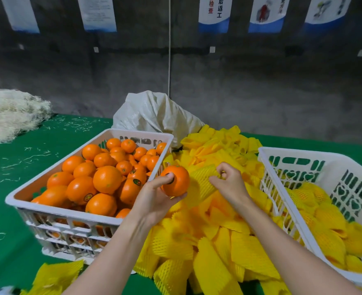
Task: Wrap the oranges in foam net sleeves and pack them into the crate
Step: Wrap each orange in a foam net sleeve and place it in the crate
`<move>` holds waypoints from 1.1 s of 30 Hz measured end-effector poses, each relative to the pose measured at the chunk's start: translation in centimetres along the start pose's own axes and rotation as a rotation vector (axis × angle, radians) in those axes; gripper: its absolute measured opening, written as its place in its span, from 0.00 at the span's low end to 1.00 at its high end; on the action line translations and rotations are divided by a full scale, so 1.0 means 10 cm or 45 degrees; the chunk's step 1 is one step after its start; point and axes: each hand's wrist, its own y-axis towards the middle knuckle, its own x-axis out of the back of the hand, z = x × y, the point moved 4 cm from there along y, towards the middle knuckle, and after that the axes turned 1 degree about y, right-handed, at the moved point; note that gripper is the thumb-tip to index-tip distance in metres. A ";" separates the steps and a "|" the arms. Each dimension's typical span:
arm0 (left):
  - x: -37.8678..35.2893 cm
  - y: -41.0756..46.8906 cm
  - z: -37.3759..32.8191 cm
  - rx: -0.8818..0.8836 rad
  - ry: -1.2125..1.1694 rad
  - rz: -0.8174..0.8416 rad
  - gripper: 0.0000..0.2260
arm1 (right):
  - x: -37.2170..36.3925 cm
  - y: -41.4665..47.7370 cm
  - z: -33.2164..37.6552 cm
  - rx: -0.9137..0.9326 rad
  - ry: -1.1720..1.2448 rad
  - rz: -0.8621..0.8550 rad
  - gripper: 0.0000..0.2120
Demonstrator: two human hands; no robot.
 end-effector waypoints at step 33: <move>-0.51 -0.03 0.56 0.020 0.053 0.126 0.29 | 0.19 -0.52 0.08 0.131 0.133 -0.090 0.08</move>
